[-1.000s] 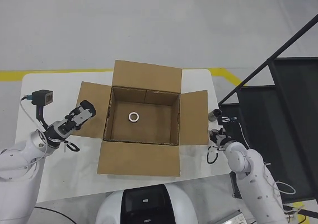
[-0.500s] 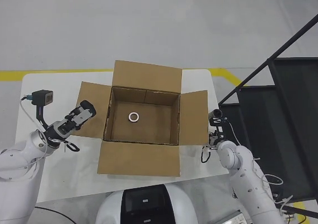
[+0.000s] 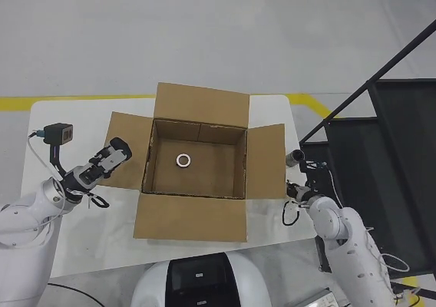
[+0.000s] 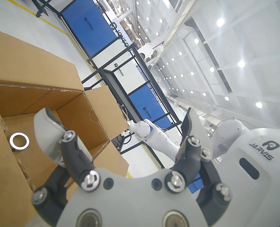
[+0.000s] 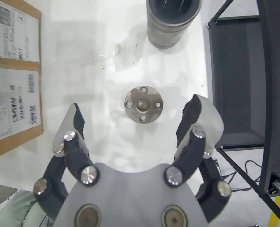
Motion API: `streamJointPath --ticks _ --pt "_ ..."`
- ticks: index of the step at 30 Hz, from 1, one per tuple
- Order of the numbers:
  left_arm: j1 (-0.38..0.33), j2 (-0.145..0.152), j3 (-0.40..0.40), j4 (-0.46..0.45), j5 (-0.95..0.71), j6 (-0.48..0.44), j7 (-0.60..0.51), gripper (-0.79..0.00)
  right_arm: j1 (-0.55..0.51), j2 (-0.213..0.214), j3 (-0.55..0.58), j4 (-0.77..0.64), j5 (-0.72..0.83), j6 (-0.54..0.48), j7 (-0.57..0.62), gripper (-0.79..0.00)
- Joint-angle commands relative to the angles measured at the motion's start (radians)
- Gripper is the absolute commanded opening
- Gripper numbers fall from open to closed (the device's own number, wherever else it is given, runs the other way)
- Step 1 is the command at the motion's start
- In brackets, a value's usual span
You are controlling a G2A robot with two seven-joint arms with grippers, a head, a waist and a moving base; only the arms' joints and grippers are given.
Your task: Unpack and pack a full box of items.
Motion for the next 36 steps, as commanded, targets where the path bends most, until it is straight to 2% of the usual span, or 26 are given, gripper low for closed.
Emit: streamJointPath --ticks 1,5,9,12,16,21,26,30,36 --pt "0.0 0.0 0.0 0.0 0.0 0.0 0.0 0.0 -0.055 0.003 0.04 -0.069 0.003 0.004 -0.027 0.0" --pt "0.0 0.0 0.0 0.0 0.0 0.0 0.0 0.0 -0.146 0.004 0.113 -0.196 0.015 0.034 -0.096 0.0" --pt "0.0 0.0 0.0 0.0 0.0 0.0 0.0 0.0 -0.206 0.001 0.161 -0.325 0.073 0.011 -0.182 0.0" --pt "0.0 0.0 0.0 0.0 0.0 0.0 0.0 0.0 -0.231 -0.001 0.169 -0.41 0.09 -0.021 -0.257 0.0" --pt "0.0 0.0 0.0 0.0 0.0 0.0 0.0 0.0 -0.232 0.0 0.13 -0.513 0.011 -0.073 -0.297 0.0" --pt "0.0 0.0 0.0 0.0 0.0 0.0 0.0 0.0 -0.174 0.006 -0.016 -0.59 -0.16 -0.149 -0.211 0.0" --pt "0.0 0.0 0.0 0.0 0.0 0.0 0.0 0.0 -0.051 0.006 -0.199 -0.555 -0.322 -0.198 -0.086 0.0" --pt "0.0 0.0 0.0 0.0 0.0 0.0 0.0 0.0 0.057 -0.002 -0.33 -0.478 -0.327 -0.219 0.039 0.0" --pt "0.0 0.0 0.0 0.0 0.0 0.0 0.0 0.0 0.228 -0.023 -0.446 -0.346 -0.254 -0.151 0.183 0.0"
